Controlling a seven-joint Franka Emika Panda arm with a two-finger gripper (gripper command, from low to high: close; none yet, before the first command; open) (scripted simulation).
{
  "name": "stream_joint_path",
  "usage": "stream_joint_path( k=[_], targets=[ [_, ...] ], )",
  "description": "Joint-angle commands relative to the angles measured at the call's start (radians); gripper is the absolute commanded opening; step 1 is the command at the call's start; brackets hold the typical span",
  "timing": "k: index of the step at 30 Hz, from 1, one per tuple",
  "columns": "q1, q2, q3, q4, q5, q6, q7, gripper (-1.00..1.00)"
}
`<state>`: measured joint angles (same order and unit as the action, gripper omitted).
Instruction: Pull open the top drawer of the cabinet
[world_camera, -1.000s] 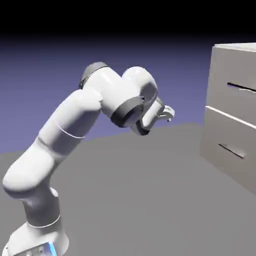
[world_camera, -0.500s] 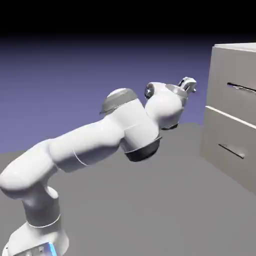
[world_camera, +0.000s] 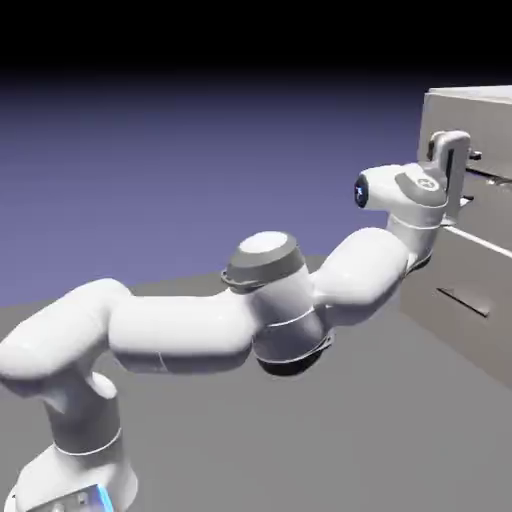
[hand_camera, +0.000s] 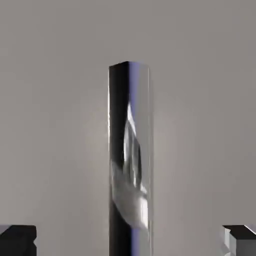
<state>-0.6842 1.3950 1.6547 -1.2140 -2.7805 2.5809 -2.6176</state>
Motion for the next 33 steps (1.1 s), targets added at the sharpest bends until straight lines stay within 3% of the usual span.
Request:
stream_joint_path(
  k=[1,6,7,33],
  targets=[
    [0.021,0.003,-0.002,0.036,0.004,0.015,-0.011,0.00],
    [0.108,0.017,-0.008,0.184,0.018,0.074,-0.055,0.00],
    [0.108,0.017,-0.008,0.184,0.018,0.074,-0.055,-1.00],
    [-0.434,-0.031,0.099,-0.722,-0.020,-0.291,0.137,-1.00]
  ],
)
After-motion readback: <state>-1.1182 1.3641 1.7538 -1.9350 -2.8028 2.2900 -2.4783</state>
